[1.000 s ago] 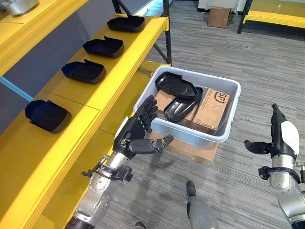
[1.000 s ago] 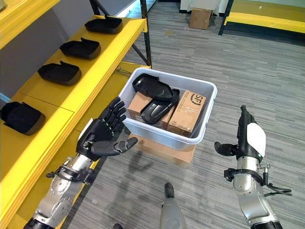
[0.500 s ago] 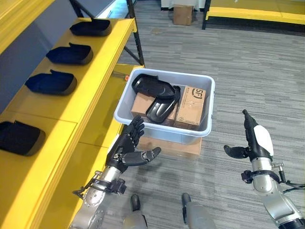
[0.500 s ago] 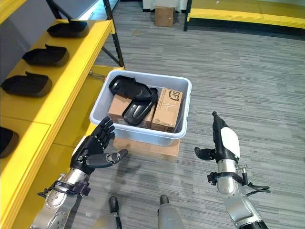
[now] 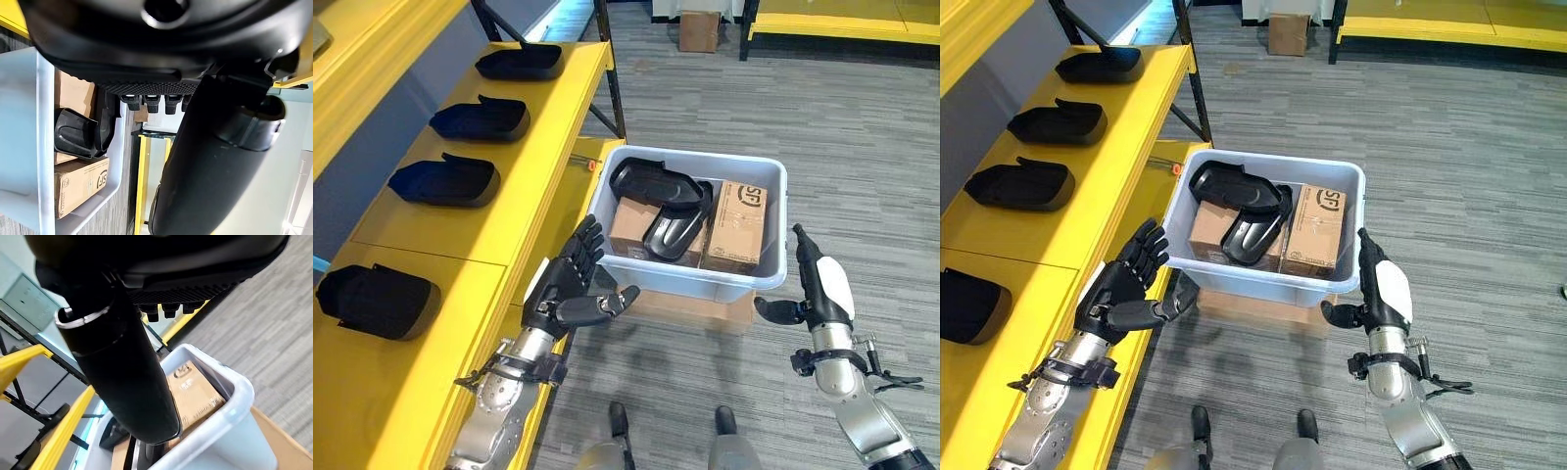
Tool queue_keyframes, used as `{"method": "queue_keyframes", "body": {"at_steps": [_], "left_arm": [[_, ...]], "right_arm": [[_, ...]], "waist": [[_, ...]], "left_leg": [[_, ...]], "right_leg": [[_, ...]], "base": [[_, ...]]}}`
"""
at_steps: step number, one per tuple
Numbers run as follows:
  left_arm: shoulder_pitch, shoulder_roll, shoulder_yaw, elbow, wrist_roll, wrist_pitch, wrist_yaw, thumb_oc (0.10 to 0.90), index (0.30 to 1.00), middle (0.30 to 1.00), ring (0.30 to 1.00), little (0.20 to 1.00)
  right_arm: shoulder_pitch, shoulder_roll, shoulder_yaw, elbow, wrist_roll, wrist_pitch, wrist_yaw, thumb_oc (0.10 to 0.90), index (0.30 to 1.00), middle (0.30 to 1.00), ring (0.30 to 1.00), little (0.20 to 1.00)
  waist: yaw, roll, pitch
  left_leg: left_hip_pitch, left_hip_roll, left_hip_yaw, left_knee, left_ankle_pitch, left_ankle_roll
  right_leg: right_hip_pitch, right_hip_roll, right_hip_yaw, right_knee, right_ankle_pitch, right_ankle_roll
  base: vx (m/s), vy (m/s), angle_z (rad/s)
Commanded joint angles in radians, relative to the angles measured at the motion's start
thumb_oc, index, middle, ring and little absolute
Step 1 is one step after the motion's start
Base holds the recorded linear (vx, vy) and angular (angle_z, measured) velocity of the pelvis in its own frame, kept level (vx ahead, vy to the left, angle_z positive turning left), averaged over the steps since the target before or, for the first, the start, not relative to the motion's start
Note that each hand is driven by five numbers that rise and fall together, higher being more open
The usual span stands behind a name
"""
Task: Move parts from the plastic box to the shelf.
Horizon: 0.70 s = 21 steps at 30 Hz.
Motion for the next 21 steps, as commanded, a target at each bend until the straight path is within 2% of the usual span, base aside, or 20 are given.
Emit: {"method": "queue_keyframes", "body": {"at_steps": [1,5,8,10,11,12,13,14,16,17,18,19,21], "left_arm": [[-0.023,0.013,0.051,-0.126,-0.002,-0.079,-0.026,0.900,1.000,1.000,1.000,1.000],[-0.034,0.018,0.048,-0.134,-0.006,-0.067,-0.039,0.900,1.000,1.000,1.000,1.000],[-0.046,0.024,0.040,-0.137,-0.030,-0.047,-0.052,0.900,1.000,1.000,1.000,1.000],[-0.060,0.027,0.029,-0.134,-0.058,-0.025,-0.063,0.900,1.000,1.000,1.000,1.000],[-0.067,0.022,0.021,-0.133,-0.049,-0.021,-0.056,0.900,1.000,1.000,1.000,1.000],[-0.079,0.020,0.008,-0.139,-0.031,-0.010,-0.040,0.900,1.000,1.000,1.000,1.000],[-0.079,0.019,0.006,-0.140,-0.026,-0.010,-0.036,0.900,1.000,1.000,1.000,1.000],[-0.072,0.015,-0.003,-0.145,-0.008,-0.008,-0.013,0.900,1.000,1.000,1.000,1.000],[-0.070,0.018,-0.008,-0.147,-0.016,-0.009,0.001,0.900,1.000,1.000,1.000,1.000],[-0.076,0.025,-0.005,-0.145,-0.021,-0.014,0.006,0.900,1.000,1.000,1.000,1.000],[-0.081,0.023,-0.007,-0.145,-0.009,-0.018,0.007,0.900,1.000,1.000,1.000,1.000],[-0.072,0.017,-0.008,-0.143,-0.008,-0.021,-0.004,0.900,1.000,1.000,1.000,1.000],[-0.051,0.018,-0.015,-0.143,-0.022,-0.025,-0.005,0.900,1.000,1.000,1.000,1.000]], "right_arm": [[-0.078,-0.056,-0.047,-0.089,-0.032,-0.062,-0.050,0.900,1.000,1.000,1.000,1.000],[-0.121,-0.056,-0.037,-0.102,-0.007,-0.059,-0.046,0.900,1.000,1.000,1.000,1.000],[-0.135,-0.048,-0.035,-0.116,-0.001,-0.057,-0.063,0.900,1.000,1.000,1.000,1.000],[-0.148,-0.040,-0.034,-0.120,0.007,-0.040,-0.074,0.900,1.000,1.000,1.000,1.000],[-0.157,-0.031,-0.029,-0.119,0.003,-0.040,-0.081,0.900,1.000,1.000,1.000,1.000],[-0.177,-0.014,-0.011,-0.111,0.009,-0.042,-0.090,0.900,1.000,1.000,1.000,1.000],[-0.182,-0.011,-0.009,-0.107,0.010,-0.044,-0.089,0.900,1.000,1.000,1.000,1.000],[-0.205,0.003,-0.003,-0.093,0.010,-0.054,-0.075,0.900,1.000,1.000,1.000,1.000],[-0.225,0.007,0.000,-0.084,0.020,-0.066,-0.066,0.900,1.000,1.000,1.000,1.000],[-0.244,0.011,0.000,-0.085,0.033,-0.069,-0.060,0.900,1.000,1.000,1.000,1.000],[-0.248,0.018,-0.008,-0.085,0.039,-0.077,-0.055,0.900,1.000,1.000,1.000,1.000],[-0.241,0.022,-0.018,-0.084,0.046,-0.089,-0.051,0.900,1.000,1.000,1.000,1.000],[-0.221,0.013,-0.036,-0.106,0.077,-0.090,-0.036,0.900,1.000,1.000,1.000,1.000]], "waist": [[0.007,-0.022,-0.116],[0.024,-0.028,-0.118],[0.036,-0.036,-0.117],[0.051,-0.037,-0.111],[0.056,-0.034,-0.101],[0.065,-0.026,-0.081],[0.067,-0.027,-0.079],[0.065,-0.028,-0.058],[0.061,-0.029,-0.048],[0.049,-0.028,-0.031],[0.031,-0.025,-0.017],[0.021,-0.025,-0.017],[0.020,-0.026,-0.034]], "left_leg": [[0.008,0.032,0.010,0.030,-0.156,0.030],[0.001,0.014,0.003,0.055,-0.178,0.045],[-0.028,-0.005,-0.003,0.102,-0.200,0.066],[-0.053,-0.020,-0.002,0.136,-0.211,0.093],[-0.052,-0.023,-0.008,0.141,-0.215,0.110],[-0.048,-0.019,-0.015,0.138,-0.216,0.126],[-0.047,-0.019,-0.011,0.136,-0.215,0.127],[-0.028,-0.013,0.000,0.120,-0.209,0.122],[-0.015,-0.009,0.006,0.108,-0.205,0.111],[0.008,-0.005,-0.006,0.091,-0.209,0.098],[0.030,-0.006,-0.027,0.079,-0.222,0.098],[0.043,-0.006,-0.045,0.067,-0.231,0.097],[0.059,-0.004,-0.064,0.038,-0.225,0.081]], "right_leg": [[-0.050,0.004,-0.062,0.048,-0.050,-0.043],[-0.047,-0.009,-0.062,0.053,-0.046,-0.033],[-0.052,-0.017,-0.060,0.119,-0.074,-0.034],[-0.059,-0.023,-0.084,0.211,-0.095,-0.049],[-0.106,-0.035,-0.096,0.337,-0.063,-0.052],[-0.190,-0.048,-0.096,0.512,-0.028,-0.057],[-0.205,-0.049,-0.093,0.538,-0.026,-0.056],[-0.263,-0.035,-0.083,0.551,-0.002,-0.053],[-0.280,-0.020,-0.083,0.481,-0.006,-0.056],[-0.318,0.004,-0.079,0.365,0.011,-0.056],[-0.393,0.029,-0.026,0.331,0.058,-0.047],[-0.407,0.048,0.012,0.294,0.060,-0.040],[-0.342,0.046,-0.009,0.216,0.037,-0.034]], "base": [[0.08,0.069,-0.04],[0.10,0.105,-0.01],[0.09,0.130,0.02],[0.05,0.114,0.03],[0.02,0.118,0.04],[0.02,0.101,-0.04],[0.07,0.022,-0.42],[0.06,-0.054,-0.71],[0.09,-0.159,-0.66],[0.10,-0.251,-0.44],[0.13,-0.306,-0.44],[0.14,-0.260,-0.26],[0.12,-0.224,0.32]]}}
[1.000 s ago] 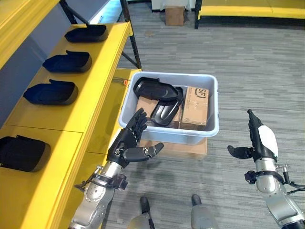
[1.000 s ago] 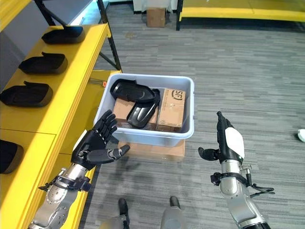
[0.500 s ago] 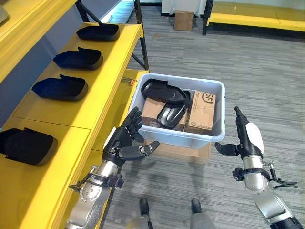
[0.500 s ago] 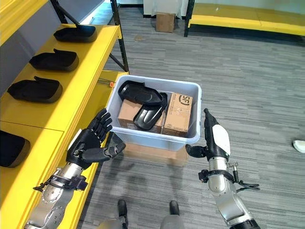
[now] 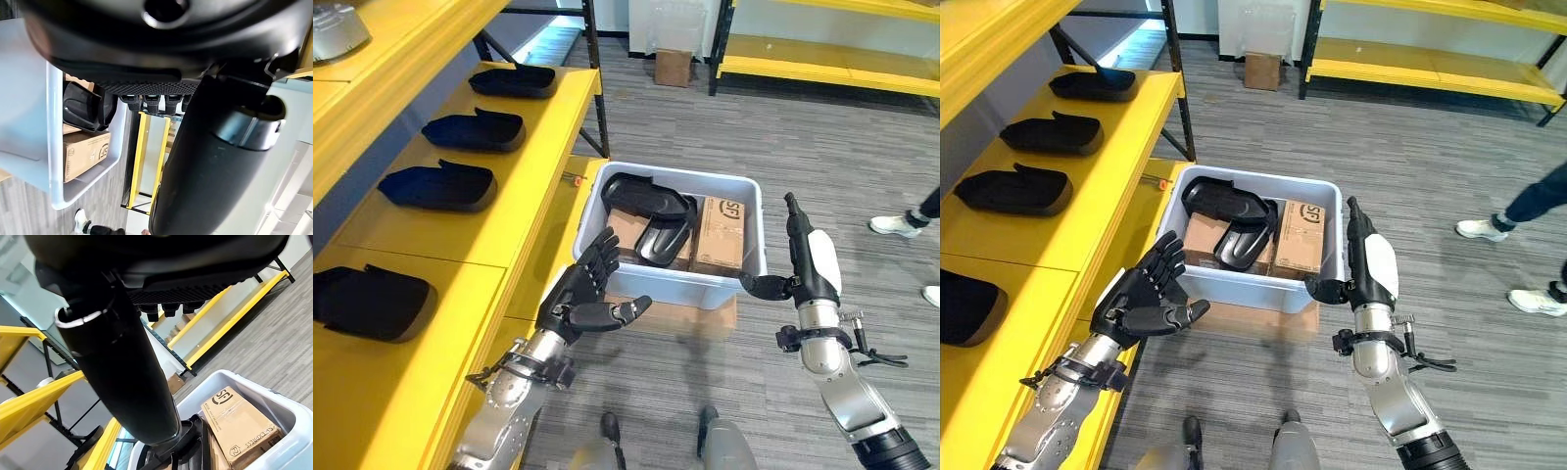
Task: Move parts from the plastic box to the shelf.
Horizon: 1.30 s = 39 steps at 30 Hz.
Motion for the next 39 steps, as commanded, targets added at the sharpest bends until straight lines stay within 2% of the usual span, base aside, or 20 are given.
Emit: {"method": "queue_keyframes", "body": {"at_steps": [1,2,4,6,11,14,23,28,39], "left_arm": [[0.024,0.004,0.029,-0.152,0.007,-0.097,-0.012,0.900,1.000,1.000,1.000,1.000],[-0.008,-0.001,0.003,-0.144,-0.007,-0.092,-0.008,0.900,1.000,1.000,1.000,1.000],[-0.029,-0.004,-0.009,-0.136,-0.004,-0.098,-0.004,0.900,1.000,1.000,1.000,1.000],[-0.068,-0.019,-0.029,-0.120,-0.005,-0.109,0.002,0.900,1.000,1.000,1.000,1.000],[-0.093,-0.045,-0.050,-0.109,-0.003,-0.137,0.048,0.900,1.000,1.000,1.000,1.000],[-0.093,-0.057,-0.054,-0.112,0.003,-0.138,0.069,0.900,1.000,1.000,1.000,1.000],[-0.090,-0.071,-0.092,-0.099,0.011,-0.123,0.093,0.900,1.000,1.000,1.000,1.000],[-0.090,-0.077,-0.110,-0.096,0.010,-0.129,0.107,0.900,1.000,1.000,1.000,1.000],[-0.102,-0.082,-0.128,-0.100,0.003,-0.131,0.135,0.900,1.000,1.000,1.000,1.000]], "right_arm": [[-0.090,-0.026,-0.057,-0.059,0.041,-0.065,-0.021,0.900,1.000,1.000,1.000,1.000],[-0.128,-0.033,-0.046,-0.062,0.055,-0.049,-0.027,0.900,1.000,1.000,1.000,1.000],[-0.159,-0.034,-0.037,-0.062,0.057,-0.033,-0.029,0.900,1.000,1.000,1.000,1.000],[-0.239,-0.043,-0.012,-0.062,0.068,0.011,-0.029,0.900,1.000,1.000,1.000,1.000],[-0.330,-0.052,0.026,-0.106,0.120,0.073,-0.034,0.900,1.000,1.000,1.000,1.000],[-0.360,-0.040,0.041,-0.123,0.127,0.089,-0.025,0.900,1.000,1.000,1.000,1.000],[-0.463,-0.022,0.072,-0.171,0.108,0.143,-0.010,0.900,1.000,1.000,1.000,1.000],[-0.518,-0.010,0.074,-0.176,0.106,0.160,-0.002,0.900,1.000,1.000,1.000,1.000],[-0.569,0.020,0.116,-0.171,0.112,0.144,-0.016,0.900,1.000,1.000,1.000,1.000]], "waist": [[-0.005,0.002,-0.059],[-0.002,0.006,-0.068],[0.000,0.012,-0.063],[0.002,0.027,-0.043],[-0.005,0.061,-0.018],[-0.004,0.074,-0.012],[0.002,0.098,0.000],[0.005,0.112,0.020],[0.007,0.141,0.074]], "left_leg": [[0.179,-0.002,-0.028,-0.119,-0.140,0.016],[0.158,0.006,-0.022,-0.127,-0.122,-0.003],[0.143,0.010,-0.017,-0.129,-0.111,-0.009],[0.114,0.017,-0.007,-0.131,-0.090,-0.024],[0.086,0.011,0.000,-0.132,-0.073,-0.042],[0.078,0.009,-0.002,-0.127,-0.072,-0.045],[0.065,0.004,0.001,-0.116,-0.074,-0.050],[0.046,-0.007,0.003,-0.095,-0.083,-0.048],[-0.002,-0.026,0.004,-0.064,-0.091,-0.040]], "right_leg": [[0.011,0.001,-0.043,-0.066,0.079,-0.006],[0.072,0.002,-0.081,-0.132,0.056,-0.014],[0.084,0.000,-0.098,-0.141,0.048,-0.022],[0.089,-0.001,-0.121,-0.142,0.029,-0.039],[0.091,-0.002,-0.111,-0.147,0.010,-0.062],[0.089,-0.005,-0.103,-0.144,0.004,-0.065],[0.086,-0.014,-0.094,-0.137,-0.007,-0.065],[0.073,-0.019,-0.088,-0.121,-0.018,-0.065],[0.028,-0.028,-0.070,-0.097,-0.022,-0.064]], "base": [[0.07,-0.241,0.76],[0.01,-0.152,0.62],[-0.05,-0.098,0.58],[-0.11,-0.007,0.52],[-0.01,0.051,-0.08],[0.05,0.068,-0.08],[0.05,0.044,0.03],[0.02,0.045,-0.02],[0.01,0.017,-0.02]]}}
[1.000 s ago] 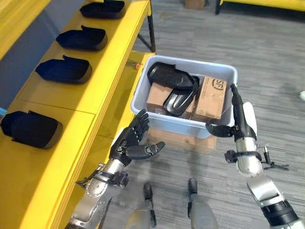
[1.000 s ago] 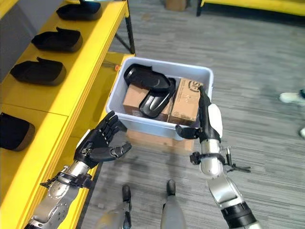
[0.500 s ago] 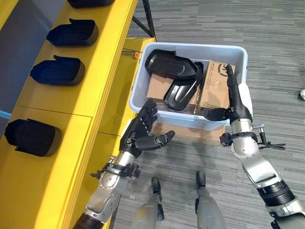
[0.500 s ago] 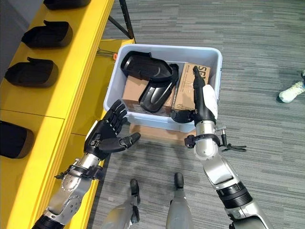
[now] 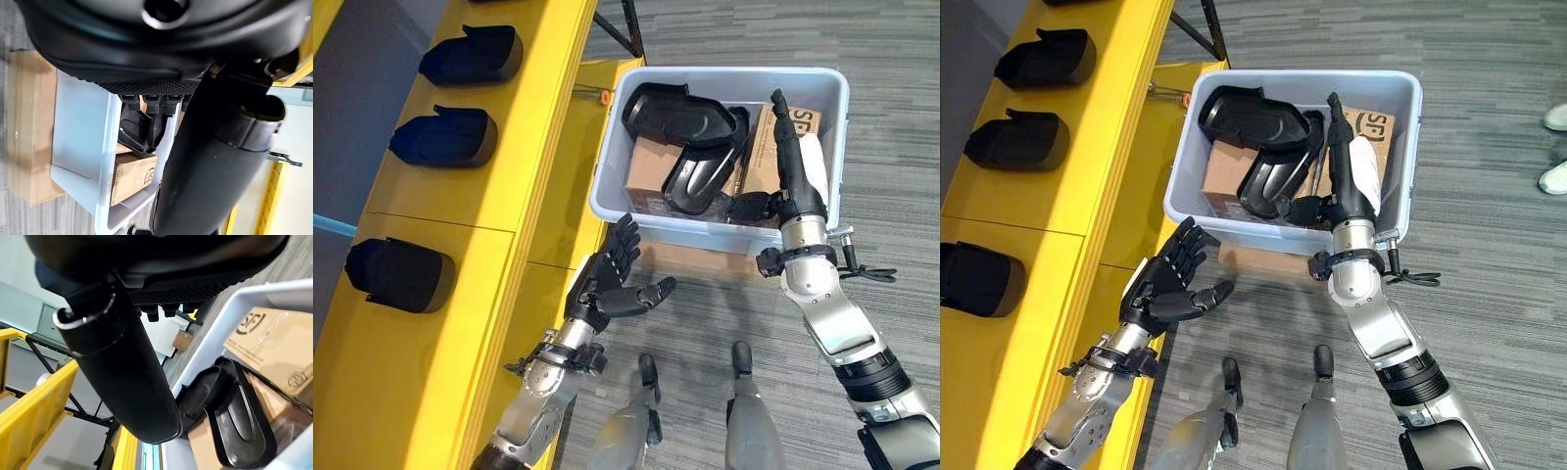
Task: Move parts from the plastic box to the shelf.
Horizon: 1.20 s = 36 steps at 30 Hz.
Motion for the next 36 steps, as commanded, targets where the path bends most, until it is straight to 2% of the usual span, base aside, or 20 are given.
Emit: {"method": "queue_keyframes", "body": {"at_steps": [1,9,14,22,26,29,33,36], "left_arm": [[-0.037,0.015,0.009,-0.109,0.004,-0.114,0.015,0.900,1.000,1.000,1.000,1.000],[-0.033,0.005,0.006,-0.111,-0.001,-0.125,0.026,0.900,1.000,1.000,1.000,1.000],[-0.023,0.008,0.000,-0.115,-0.006,-0.128,0.008,0.900,1.000,1.000,1.000,1.000],[-0.027,0.012,-0.024,-0.117,0.005,-0.130,0.021,0.900,1.000,1.000,1.000,1.000],[-0.026,0.012,-0.033,-0.114,0.006,-0.136,0.020,0.900,1.000,1.000,1.000,1.000],[-0.017,0.007,-0.046,-0.121,0.011,-0.143,0.026,0.900,1.000,1.000,1.000,1.000],[-0.010,0.006,-0.047,-0.129,0.017,-0.140,0.026,0.900,1.000,1.000,1.000,1.000],[0.001,0.022,-0.041,-0.135,-0.004,-0.133,0.004,0.900,1.000,1.000,1.000,1.000]], "right_arm": [[-0.156,0.018,0.017,-0.141,-0.022,-0.096,-0.039,0.900,1.000,1.000,1.000,1.000],[-0.174,0.063,0.063,-0.122,-0.039,-0.129,-0.049,0.900,1.000,1.000,1.000,1.000],[-0.189,0.060,0.063,-0.137,-0.085,-0.166,-0.078,0.900,1.000,1.000,1.000,1.000],[-0.228,0.043,0.066,-0.147,-0.113,-0.171,-0.082,0.900,1.000,1.000,1.000,1.000],[-0.261,0.046,0.063,-0.131,-0.077,-0.223,-0.159,0.900,1.000,1.000,1.000,1.000],[-0.273,0.051,0.026,-0.152,-0.075,-0.301,-0.198,0.900,1.000,1.000,1.000,1.000],[-0.277,0.051,0.016,-0.185,-0.144,-0.304,-0.162,0.900,1.000,1.000,1.000,1.000],[-0.322,0.019,0.021,-0.185,-0.219,-0.283,-0.077,0.900,1.000,1.000,1.000,1.000]], "waist": [[0.004,-0.048,-0.031],[0.008,-0.021,0.009],[0.012,-0.017,0.013],[0.018,-0.012,0.020],[0.025,-0.006,0.025],[0.028,0.006,0.028],[0.031,0.013,0.025],[0.044,0.019,0.019]], "left_leg": [[0.018,0.000,-0.010,0.098,-0.197,0.004],[-0.018,-0.009,-0.004,0.112,-0.193,0.008],[-0.023,-0.012,-0.003,0.114,-0.193,0.010],[-0.035,-0.012,-0.002,0.123,-0.192,0.010],[-0.041,-0.012,-0.004,0.123,-0.187,0.009],[-0.045,-0.014,-0.007,0.128,-0.186,0.007],[-0.044,-0.015,-0.009,0.129,-0.185,0.006],[-0.044,-0.017,-0.017,0.137,-0.186,0.006]], "right_leg": [[-0.055,-0.024,0.005,0.163,-0.187,-0.037],[-0.090,-0.034,0.015,0.176,-0.187,-0.038],[-0.091,-0.037,0.016,0.175,-0.186,-0.036],[-0.089,-0.043,0.019,0.163,-0.181,-0.035],[-0.089,-0.043,0.018,0.163,-0.182,-0.036],[-0.092,-0.044,0.015,0.173,-0.190,-0.038],[-0.090,-0.047,0.015,0.178,-0.195,-0.040],[-0.084,-0.051,0.007,0.184,-0.201,-0.042]], "base": [[0.00,0.000,0.00],[-0.01,0.027,-0.04],[0.00,0.003,-0.01],[0.00,0.000,0.00],[0.00,0.000,0.00],[0.01,0.022,-0.01],[0.01,0.015,0.00],[0.01,0.004,0.00]]}}
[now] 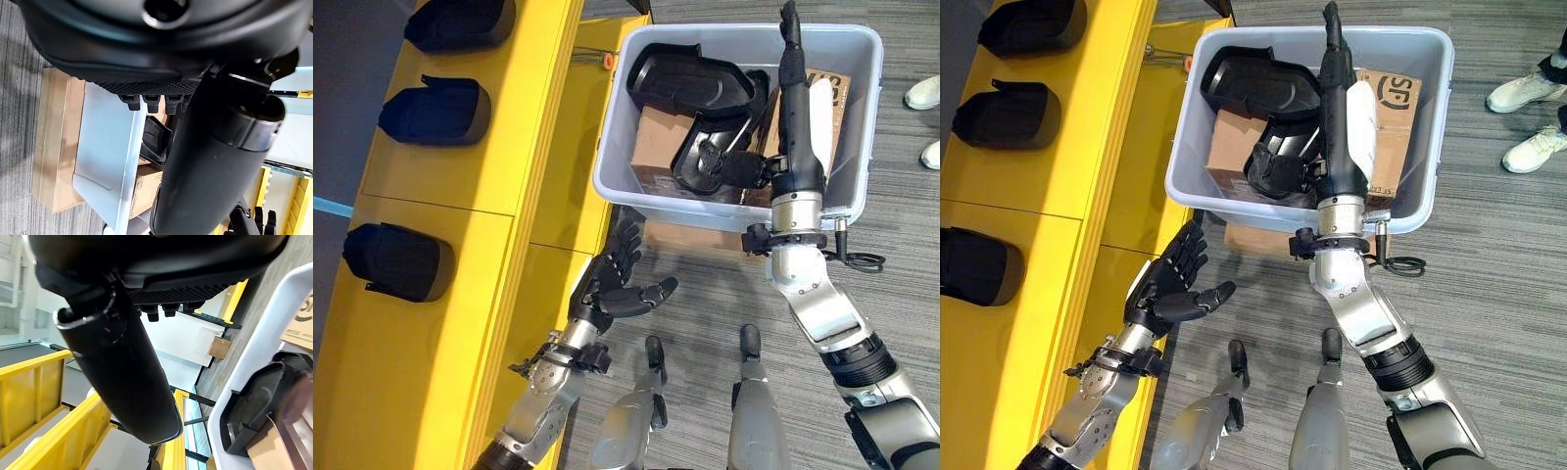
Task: Move parts from the plastic box to the shelf.
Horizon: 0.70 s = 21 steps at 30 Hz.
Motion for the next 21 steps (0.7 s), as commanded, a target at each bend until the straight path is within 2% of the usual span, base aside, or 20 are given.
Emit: {"method": "queue_keyframes", "body": {"at_steps": [1,5,9,11,14,17,21], "left_arm": [[-0.001,0.024,-0.002,-0.172,-0.002,-0.105,-0.038,0.900,1.000,1.000,1.000,1.000],[0.004,0.048,0.004,-0.170,-0.020,-0.103,-0.061,0.900,1.000,1.000,1.000,1.000],[0.012,0.067,0.017,-0.177,-0.035,-0.089,-0.083,0.900,1.000,1.000,1.000,1.000],[0.023,0.079,0.025,-0.184,-0.040,-0.082,-0.103,0.900,1.000,1.000,1.000,1.000],[0.023,0.087,0.036,-0.189,-0.041,-0.076,-0.112,0.900,1.000,1.000,1.000,1.000],[0.019,0.094,0.037,-0.190,-0.047,-0.066,-0.112,0.900,1.000,1.000,1.000,1.000],[0.014,0.112,0.056,-0.176,-0.060,-0.057,-0.128,0.900,1.000,1.000,1.000,1.000]], "right_arm": [[-0.228,-0.028,-0.009,-0.180,-0.142,-0.094,0.074,0.900,1.000,1.000,1.000,1.000],[-0.307,-0.084,0.025,-0.117,-0.240,-0.095,0.156,0.900,1.000,1.000,1.000,1.000],[-0.367,-0.127,0.055,-0.043,-0.339,-0.111,0.178,0.900,1.000,1.000,1.000,1.000],[-0.387,-0.155,0.066,0.001,-0.321,-0.098,0.175,0.900,1.000,1.000,1.000,1.000],[-0.400,-0.171,0.076,0.038,-0.419,-0.133,0.206,0.900,1.000,1.000,1.000,1.000],[-0.455,-0.192,0.136,0.132,-0.558,-0.152,0.255,0.900,1.000,1.000,1.000,1.000],[-0.555,-0.264,0.231,0.241,-0.611,-0.147,0.285,0.900,1.000,1.000,1.000,1.000]], "waist": [[0.017,0.013,-0.014],[0.039,0.007,-0.019],[0.056,-0.002,-0.025],[0.065,-0.009,-0.027],[0.070,-0.016,-0.027],[0.083,-0.017,-0.028],[0.104,-0.026,-0.024]], "left_leg": [[-0.012,0.008,-0.040,0.139,-0.193,-0.006],[-0.016,0.010,-0.052,0.144,-0.192,-0.009],[-0.020,0.013,-0.060,0.148,-0.190,-0.009],[-0.017,0.018,-0.065,0.145,-0.187,-0.011],[-0.018,0.021,-0.068,0.147,-0.187,-0.012],[-0.021,0.025,-0.073,0.154,-0.185,-0.011],[-0.033,0.028,-0.083,0.156,-0.177,-0.015]], "right_leg": [[-0.009,-0.024,-0.023,0.118,-0.179,-0.059],[0.001,-0.027,-0.038,0.117,-0.184,-0.060],[0.005,-0.027,-0.050,0.119,-0.187,-0.060],[0.013,-0.027,-0.061,0.117,-0.188,-0.058],[0.013,-0.028,-0.066,0.120,-0.188,-0.055],[0.020,-0.030,-0.073,0.122,-0.193,-0.058],[0.020,-0.030,-0.088,0.127,-0.195,-0.058]], "base": [[0.00,0.000,0.00],[0.00,-0.043,0.04],[0.00,-0.059,0.10],[0.00,-0.060,0.16],[-0.01,-0.031,0.07],[0.01,-0.023,0.04],[-0.01,-0.055,0.12]]}}
